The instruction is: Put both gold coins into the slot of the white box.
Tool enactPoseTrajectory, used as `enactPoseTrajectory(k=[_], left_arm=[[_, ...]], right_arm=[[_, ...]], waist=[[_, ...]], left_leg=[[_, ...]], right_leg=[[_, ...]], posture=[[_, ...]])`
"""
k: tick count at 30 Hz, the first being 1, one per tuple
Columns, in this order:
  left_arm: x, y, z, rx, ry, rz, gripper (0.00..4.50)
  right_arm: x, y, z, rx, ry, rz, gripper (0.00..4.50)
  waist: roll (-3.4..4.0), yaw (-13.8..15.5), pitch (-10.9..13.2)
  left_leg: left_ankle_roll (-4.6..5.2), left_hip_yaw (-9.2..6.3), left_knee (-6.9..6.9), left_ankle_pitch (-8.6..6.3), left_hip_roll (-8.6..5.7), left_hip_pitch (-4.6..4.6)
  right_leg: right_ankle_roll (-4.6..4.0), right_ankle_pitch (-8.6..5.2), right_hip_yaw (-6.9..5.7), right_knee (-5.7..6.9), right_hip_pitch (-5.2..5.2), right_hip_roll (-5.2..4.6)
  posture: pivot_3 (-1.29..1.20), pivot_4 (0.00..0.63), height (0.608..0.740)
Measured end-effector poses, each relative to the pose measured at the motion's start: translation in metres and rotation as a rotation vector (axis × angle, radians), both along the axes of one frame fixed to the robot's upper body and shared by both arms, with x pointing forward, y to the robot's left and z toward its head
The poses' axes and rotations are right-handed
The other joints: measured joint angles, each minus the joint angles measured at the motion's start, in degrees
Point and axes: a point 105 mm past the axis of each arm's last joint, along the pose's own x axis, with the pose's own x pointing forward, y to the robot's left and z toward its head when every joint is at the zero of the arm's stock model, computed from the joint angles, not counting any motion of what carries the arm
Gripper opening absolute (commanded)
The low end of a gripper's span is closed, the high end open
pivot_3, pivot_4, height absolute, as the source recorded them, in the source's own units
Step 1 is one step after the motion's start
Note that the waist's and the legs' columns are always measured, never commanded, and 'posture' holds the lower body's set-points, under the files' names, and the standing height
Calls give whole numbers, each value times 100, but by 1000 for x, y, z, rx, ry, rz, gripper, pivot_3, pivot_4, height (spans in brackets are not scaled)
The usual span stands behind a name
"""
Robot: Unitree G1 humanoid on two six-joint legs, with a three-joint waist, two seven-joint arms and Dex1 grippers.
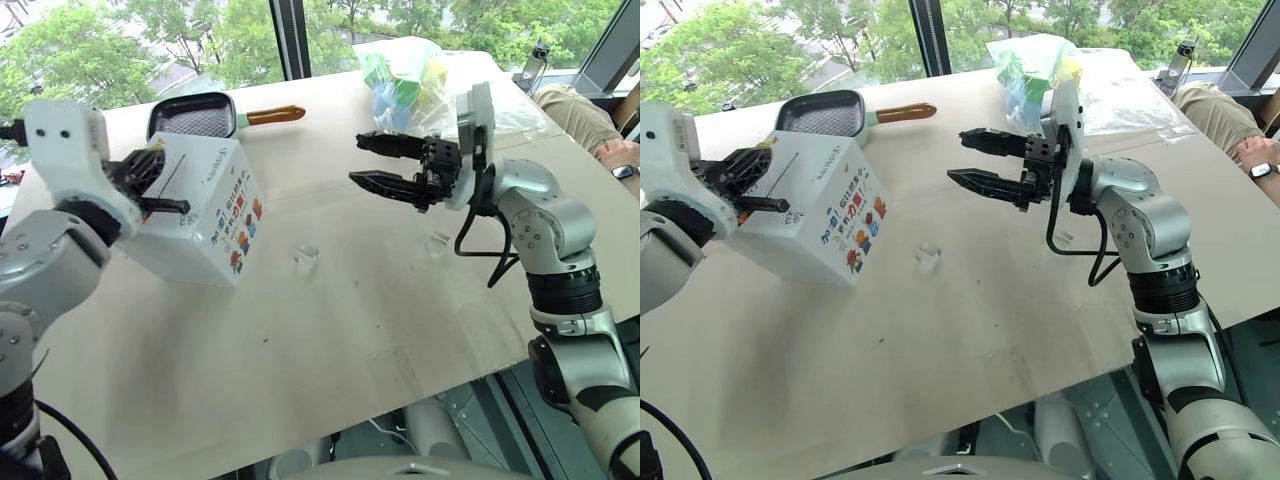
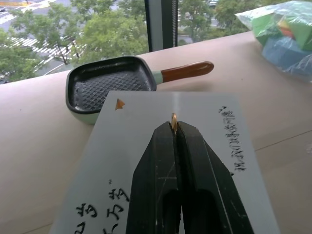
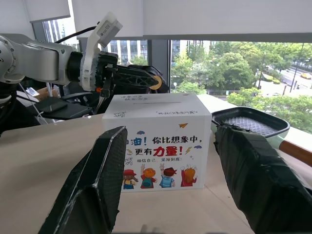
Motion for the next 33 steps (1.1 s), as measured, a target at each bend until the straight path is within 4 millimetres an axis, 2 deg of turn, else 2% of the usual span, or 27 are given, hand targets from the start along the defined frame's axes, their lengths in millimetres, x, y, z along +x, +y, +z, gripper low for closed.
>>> enactPoseTrajectory(k=[4,11,21,24,26,28,30,33], left_arm=[[-1,4,-12,19,52,14,0],[-2,6,-19,40,88,13,0],[-1,6,-22,-1,87,16,0],[-1,6,-23,-15,85,21,744],[-1,7,-22,-15,85,25,1606],[-1,4,-22,-7,81,13,2695],[0,3,-19,28,58,20,3457],[3,1,-16,48,7,17,3457]], right_arm=[[1,0,-1,-2,8,-4,3097],[1,0,-1,-1,10,-7,3097],[2,0,-2,1,10,-14,3097],[2,-1,-4,0,17,-17,3150],[2,-1,-5,0,20,-19,3150],[2,-1,-5,-1,21,-19,3150],[2,-2,-6,-1,22,-20,3150],[3,-4,-7,-6,26,-27,3150]], waist=[[0,7,0],[0,0,0],[1,-1,-2],[2,5,-3],[2,8,-3],[2,13,-3],[2,26,-3],[2,73,-3]], left_leg=[[0,-2,0,0,0,0],[0,0,0,0,0,1],[-1,2,1,0,0,6],[-1,3,2,0,-1,7],[-1,3,2,0,-1,8],[-1,3,2,0,-1,7],[-1,2,2,0,-1,6],[-1,3,3,0,-2,3]], right_leg=[[0,0,-1,1,0,-1],[0,0,1,2,0,-1],[0,0,4,8,1,-3],[0,0,5,9,1,-5],[0,0,5,10,1,-5],[0,0,4,10,1,-5],[0,0,3,10,2,-5],[-1,1,3,7,1,-4]], posture=[[0,150,721],[0,150,721],[0,150,721],[0,150,721],[0,150,721],[0,150,721],[0,150,721],[0,150,721]])
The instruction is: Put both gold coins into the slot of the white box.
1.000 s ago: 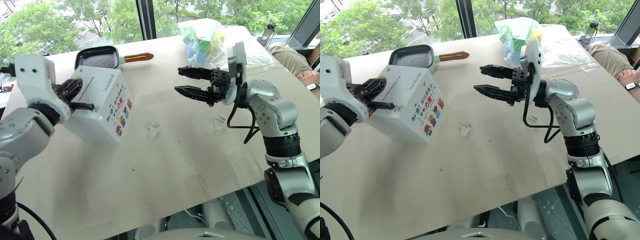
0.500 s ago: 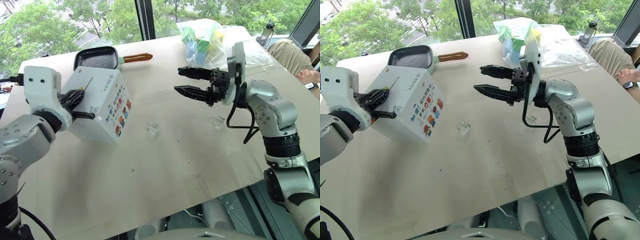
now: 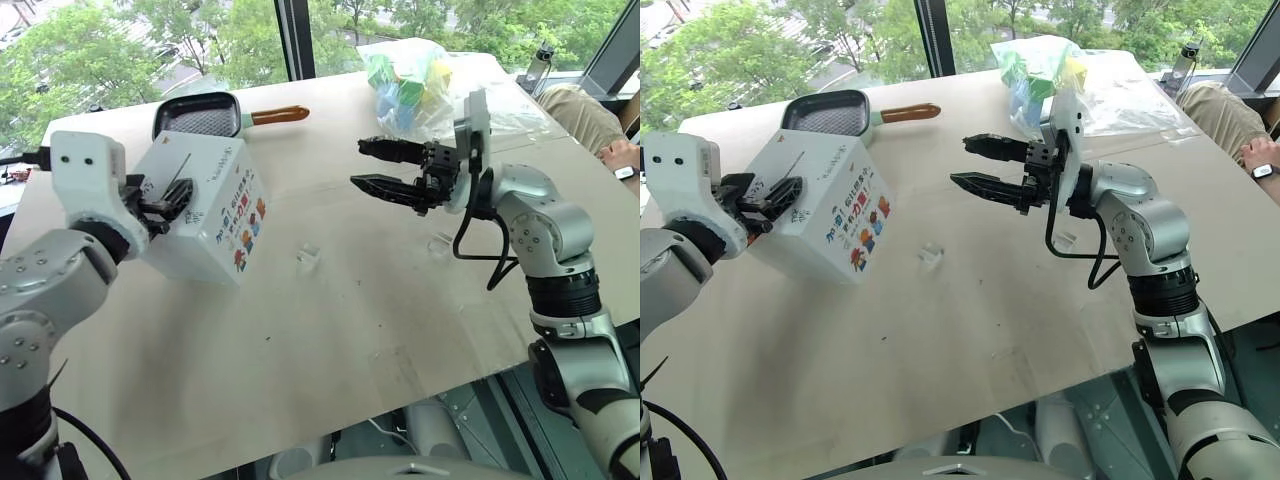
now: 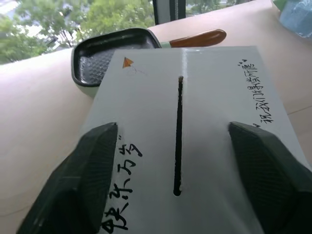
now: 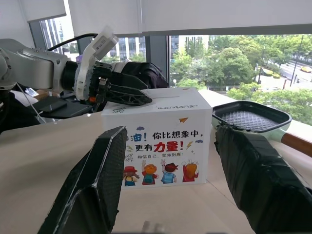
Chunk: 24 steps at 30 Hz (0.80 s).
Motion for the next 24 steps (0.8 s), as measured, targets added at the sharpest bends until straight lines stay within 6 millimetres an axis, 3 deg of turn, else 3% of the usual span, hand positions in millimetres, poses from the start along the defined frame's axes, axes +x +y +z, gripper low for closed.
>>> enactPoseTrajectory(k=[3,6,8,11,13,15,20,22,24], left_arm=[[-2,-17,17,-71,-131,-109,3457],[-16,-38,42,-130,-279,-246,3457],[-33,-62,41,-162,-294,-399,3457],[-55,-97,1,-140,-138,-573,3457],[-63,-108,-31,-146,-27,-605,3457],[-69,-108,-77,-172,119,-556,3457],[-87,-99,-141,-86,267,-500,3457],[-90,-92,-160,-63,290,-469,3457],[-88,-90,-164,-45,260,-465,3457]], right_arm=[[0,-14,-4,-7,20,-32,3150],[-2,-29,-9,-16,38,-60,3150],[-5,-45,-24,-52,71,-96,3150],[-16,-68,-61,-128,155,-135,3150],[-23,-81,-87,-152,204,-173,3150],[-31,-100,-125,-197,258,-251,3150],[-36,-129,-169,-300,209,-390,3150],[-38,-136,-186,-360,193,-418,3150],[-37,-135,-189,-383,157,-419,3150]], waist=[[-3,49,1],[-5,59,0],[-5,52,-1],[-5,45,-1],[1,45,-5],[2,40,-5],[3,43,-2],[0,43,1],[-2,41,1]], left_leg=[[0,-8,5,0,1,-14],[0,-9,6,0,1,-18],[1,-7,5,-1,1,-17],[2,2,0,-1,3,-14],[2,9,-5,-1,3,-5],[3,19,-5,-1,5,10],[34,49,0,-17,8,82],[39,57,5,-18,9,102],[40,63,18,-17,16,105]], right_leg=[[0,0,-2,-11,-1,-4],[0,0,0,-19,0,-7],[0,0,7,-20,0,-8],[2,-2,10,-22,1,-8],[1,-2,16,-19,3,-6],[0,-2,21,-10,13,-2],[-25,-17,24,-7,85,6],[0,-31,27,-8,103,12],[-1,-29,25,-4,109,19]], posture=[[0,150,721],[0,150,721],[0,150,721],[0,150,721],[0,150,721],[0,150,721],[0,150,721],[0,150,721],[0,150,721]])
